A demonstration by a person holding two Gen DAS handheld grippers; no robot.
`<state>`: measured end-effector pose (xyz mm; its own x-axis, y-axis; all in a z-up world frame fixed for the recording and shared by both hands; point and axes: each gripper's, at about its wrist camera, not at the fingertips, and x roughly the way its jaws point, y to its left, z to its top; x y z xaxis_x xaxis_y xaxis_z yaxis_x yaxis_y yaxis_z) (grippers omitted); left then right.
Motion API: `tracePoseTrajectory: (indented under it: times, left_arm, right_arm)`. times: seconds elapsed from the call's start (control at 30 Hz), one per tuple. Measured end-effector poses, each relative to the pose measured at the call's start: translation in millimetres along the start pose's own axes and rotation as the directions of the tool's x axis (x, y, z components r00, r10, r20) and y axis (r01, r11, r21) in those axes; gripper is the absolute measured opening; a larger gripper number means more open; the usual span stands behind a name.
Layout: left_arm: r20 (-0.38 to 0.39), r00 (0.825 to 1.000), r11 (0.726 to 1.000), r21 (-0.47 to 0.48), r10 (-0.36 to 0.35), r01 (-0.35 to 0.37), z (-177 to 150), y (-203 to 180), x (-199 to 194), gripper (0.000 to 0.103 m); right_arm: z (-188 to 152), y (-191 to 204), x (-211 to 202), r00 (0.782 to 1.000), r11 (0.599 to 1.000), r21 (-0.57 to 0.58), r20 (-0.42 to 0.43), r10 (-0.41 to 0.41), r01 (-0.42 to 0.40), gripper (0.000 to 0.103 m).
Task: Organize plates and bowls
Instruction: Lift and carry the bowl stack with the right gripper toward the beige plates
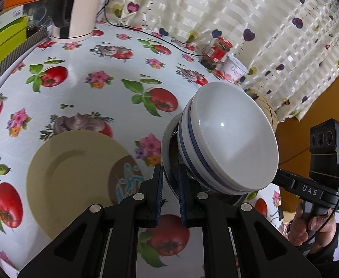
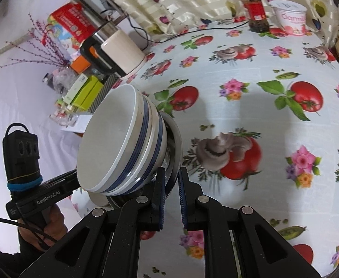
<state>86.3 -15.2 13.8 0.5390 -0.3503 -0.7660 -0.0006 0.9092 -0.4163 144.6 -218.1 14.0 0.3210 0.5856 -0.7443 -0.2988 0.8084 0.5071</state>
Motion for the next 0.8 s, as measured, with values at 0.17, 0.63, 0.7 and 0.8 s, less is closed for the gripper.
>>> tracePoseTrajectory:
  times: [0.17, 0.63, 0.7, 0.8]
  left_arm:
    - [0.014, 1.0, 1.0, -0.014, 0.017, -0.017, 0, 9, -10, 0.012]
    - [0.033, 0.997, 0.995, -0.073, 0.071, -0.068, -10, 44, -28, 0.012]
    - [0.036, 0.996, 0.994, -0.084, 0.079, -0.076, -11, 50, -32, 0.012]
    - [0.041, 0.995, 0.991, -0.1, 0.094, -0.09, -13, 59, -36, 0.012]
  right_arm:
    - [3, 13, 6, 1.0, 1.0, -0.021, -0.01, 0.011, -0.011, 0.011]
    - [4, 43, 35, 0.997, 0.997, -0.065, -0.063, 0.045, -0.049, 0.011]
    - [4, 49, 40, 0.996, 0.996, -0.074, -0.073, 0.049, -0.054, 0.011]
    - [4, 56, 47, 0.995, 0.994, -0.085, -0.087, 0.056, -0.063, 0.011]
